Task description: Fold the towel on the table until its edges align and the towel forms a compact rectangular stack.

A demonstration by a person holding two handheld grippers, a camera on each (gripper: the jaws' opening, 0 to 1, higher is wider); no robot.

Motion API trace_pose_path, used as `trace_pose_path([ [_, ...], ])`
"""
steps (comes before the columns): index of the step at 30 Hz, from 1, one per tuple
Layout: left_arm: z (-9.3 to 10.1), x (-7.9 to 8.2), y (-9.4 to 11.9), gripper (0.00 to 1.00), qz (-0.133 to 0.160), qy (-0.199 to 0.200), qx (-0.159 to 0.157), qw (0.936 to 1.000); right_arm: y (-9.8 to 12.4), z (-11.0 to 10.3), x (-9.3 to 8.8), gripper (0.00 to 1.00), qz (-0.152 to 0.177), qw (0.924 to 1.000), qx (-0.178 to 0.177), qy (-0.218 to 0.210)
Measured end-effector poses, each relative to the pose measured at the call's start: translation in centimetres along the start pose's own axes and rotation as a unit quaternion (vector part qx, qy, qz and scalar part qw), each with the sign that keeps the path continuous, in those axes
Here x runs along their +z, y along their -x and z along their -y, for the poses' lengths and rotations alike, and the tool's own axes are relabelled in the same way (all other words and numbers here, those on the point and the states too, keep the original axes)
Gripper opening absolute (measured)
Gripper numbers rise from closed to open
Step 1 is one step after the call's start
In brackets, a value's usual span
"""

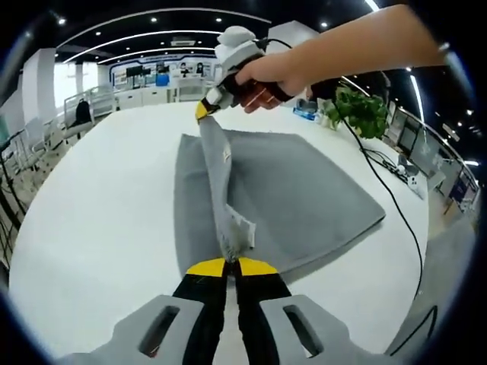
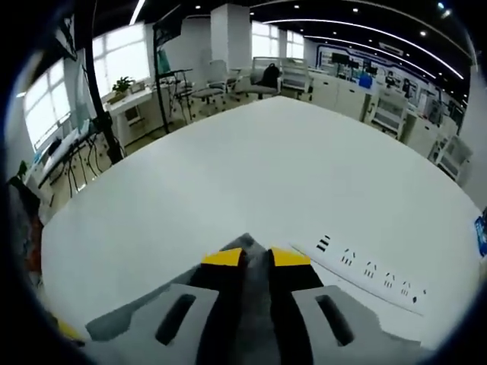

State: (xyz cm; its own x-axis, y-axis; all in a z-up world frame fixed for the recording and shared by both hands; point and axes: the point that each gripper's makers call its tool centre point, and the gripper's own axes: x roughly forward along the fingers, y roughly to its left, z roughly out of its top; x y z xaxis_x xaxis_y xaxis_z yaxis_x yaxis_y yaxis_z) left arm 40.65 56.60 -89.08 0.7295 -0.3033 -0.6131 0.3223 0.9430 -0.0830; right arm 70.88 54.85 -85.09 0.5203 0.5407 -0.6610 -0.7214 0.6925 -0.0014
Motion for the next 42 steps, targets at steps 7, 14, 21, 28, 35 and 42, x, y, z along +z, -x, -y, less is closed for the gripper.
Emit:
trace_pose_path([
  [7,-1.2,-1.3,0.5,0.07,-0.014,0.008,0.016,0.9997,0.3,0.4,0.9,0.12,0.014,0.9999,0.0,0.006],
  [14,-3.0,-2.8,0.6,0.09,-0.035,0.015,0.043,0.9983,1.9,1.4,0.2,0.13,0.017,0.9998,-0.006,0.003],
  [21,-4.4,-0.6,1.8,0.11,0.012,-0.014,0.093,0.9955,2.7,1.7,0.4,0.14,0.023,0.9997,-0.009,0.0],
  [28,-2.5,0.2,0.7,0.11,0.026,-0.022,0.051,0.9981,3.6,1.8,0.3,0.14,0.026,0.9996,-0.011,0.006],
  [35,-1.3,-1.7,-0.7,0.11,-0.005,0.0,0.021,0.9998,4.6,3.2,0.0,0.13,0.028,0.9994,-0.021,0.006],
  [42,-1.7,-2.0,-0.9,0.11,-0.021,0.003,0.028,0.9994,6.0,4.3,-1.0,0.14,0.026,0.9993,-0.028,0.001],
])
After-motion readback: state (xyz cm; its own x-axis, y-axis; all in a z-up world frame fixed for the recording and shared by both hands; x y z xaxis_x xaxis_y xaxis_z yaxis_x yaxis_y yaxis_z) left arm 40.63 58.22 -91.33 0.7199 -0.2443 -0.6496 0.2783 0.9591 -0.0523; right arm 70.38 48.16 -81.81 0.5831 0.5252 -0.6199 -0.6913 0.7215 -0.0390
